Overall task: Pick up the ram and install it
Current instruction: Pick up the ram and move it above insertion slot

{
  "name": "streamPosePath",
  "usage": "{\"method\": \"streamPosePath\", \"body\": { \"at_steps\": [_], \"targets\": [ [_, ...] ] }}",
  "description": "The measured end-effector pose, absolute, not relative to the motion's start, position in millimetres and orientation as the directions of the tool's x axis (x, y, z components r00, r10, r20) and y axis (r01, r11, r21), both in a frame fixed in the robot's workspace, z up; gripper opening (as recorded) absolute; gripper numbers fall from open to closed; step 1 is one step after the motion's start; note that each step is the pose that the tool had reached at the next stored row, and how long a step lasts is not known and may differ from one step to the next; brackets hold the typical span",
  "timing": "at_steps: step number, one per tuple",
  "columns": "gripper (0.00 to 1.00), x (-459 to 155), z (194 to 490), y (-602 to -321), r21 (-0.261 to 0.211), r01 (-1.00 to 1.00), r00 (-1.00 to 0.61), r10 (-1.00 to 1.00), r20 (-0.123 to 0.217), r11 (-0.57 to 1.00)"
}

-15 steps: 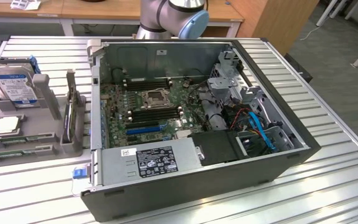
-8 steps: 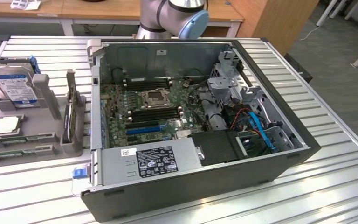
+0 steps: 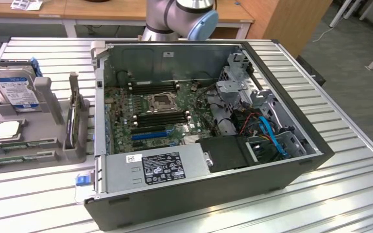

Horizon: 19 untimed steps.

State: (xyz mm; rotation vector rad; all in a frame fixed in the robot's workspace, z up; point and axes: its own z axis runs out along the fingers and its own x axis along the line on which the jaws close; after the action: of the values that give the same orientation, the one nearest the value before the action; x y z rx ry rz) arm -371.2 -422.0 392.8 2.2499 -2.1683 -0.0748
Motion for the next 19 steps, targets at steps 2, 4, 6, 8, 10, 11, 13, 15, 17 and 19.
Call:
{"method": "streamPosePath", "body": {
  "at_steps": [2,4,6,8,10,11,13,15,17,19],
  "targets": [
    [0.24,-371,393,-430,0.045,-0.998,0.036,-0.999,-0.023,-0.037],
    [0.24,-371,393,-435,0.045,-0.998,0.036,-0.999,-0.023,-0.037],
    [0.24,-371,393,-436,0.045,-0.998,0.035,-0.999,-0.023,-0.036],
    [0.24,-371,391,-436,0.045,-0.998,0.035,-0.999,-0.024,-0.036],
    [0.24,-371,387,-436,0.045,-0.998,0.035,-0.999,-0.024,-0.036],
    [0.24,-371,386,-436,0.045,-0.998,0.035,-0.999,-0.024,-0.036],
    [0.24,-371,382,-436,0.045,-0.998,0.035,-0.999,-0.024,-0.036],
    [0.24,-371,378,-436,0.045,-0.998,0.035,-0.999,-0.024,-0.036],
    [0.24,-372,375,-436,0.045,-0.998,0.035,-0.999,-0.024,-0.036],
    [0.24,-372,371,-436,0.045,-0.998,0.035,-0.999,-0.024,-0.036]
  ]
}}
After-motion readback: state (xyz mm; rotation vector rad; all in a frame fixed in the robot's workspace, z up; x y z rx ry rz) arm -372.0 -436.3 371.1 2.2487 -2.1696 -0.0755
